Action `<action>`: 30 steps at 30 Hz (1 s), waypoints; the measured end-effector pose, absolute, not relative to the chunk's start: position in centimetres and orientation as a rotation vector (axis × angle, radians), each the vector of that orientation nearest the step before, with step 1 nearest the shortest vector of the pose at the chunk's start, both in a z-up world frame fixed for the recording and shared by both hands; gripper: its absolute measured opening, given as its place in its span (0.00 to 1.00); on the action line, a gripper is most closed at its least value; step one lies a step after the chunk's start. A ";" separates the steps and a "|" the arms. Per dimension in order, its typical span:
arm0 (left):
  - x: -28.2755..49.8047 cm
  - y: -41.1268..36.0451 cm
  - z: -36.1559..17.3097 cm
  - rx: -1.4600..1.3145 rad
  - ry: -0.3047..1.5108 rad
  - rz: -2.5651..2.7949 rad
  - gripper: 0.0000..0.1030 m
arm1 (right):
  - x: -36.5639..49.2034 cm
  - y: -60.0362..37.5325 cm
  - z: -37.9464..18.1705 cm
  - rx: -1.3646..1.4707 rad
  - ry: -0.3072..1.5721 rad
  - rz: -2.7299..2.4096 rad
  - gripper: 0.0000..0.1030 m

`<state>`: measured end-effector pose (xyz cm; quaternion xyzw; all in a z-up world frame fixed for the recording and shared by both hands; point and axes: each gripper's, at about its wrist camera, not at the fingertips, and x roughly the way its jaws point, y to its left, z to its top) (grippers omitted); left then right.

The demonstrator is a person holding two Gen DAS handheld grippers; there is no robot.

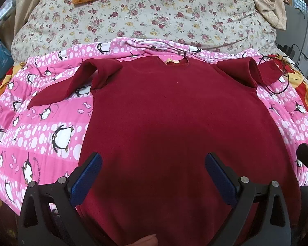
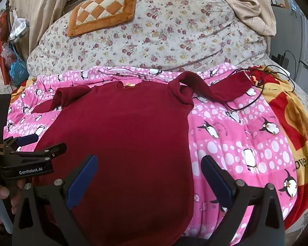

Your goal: Fold small clothes

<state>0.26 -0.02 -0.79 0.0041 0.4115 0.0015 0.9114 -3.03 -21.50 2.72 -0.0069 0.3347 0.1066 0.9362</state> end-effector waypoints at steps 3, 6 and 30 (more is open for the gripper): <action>0.2 0.0 -0.4 0.010 0.823 0.005 0.86 | -3.0 -21.5 2.7 -0.013 0.684 0.218 0.99; 0.0 0.1 -0.6 0.008 0.845 0.002 0.86 | -3.1 -21.5 2.8 -0.011 0.680 0.217 0.99; -2.6 -1.4 3.2 0.080 0.755 0.103 0.86 | -2.5 -22.3 3.3 0.053 0.689 0.203 0.99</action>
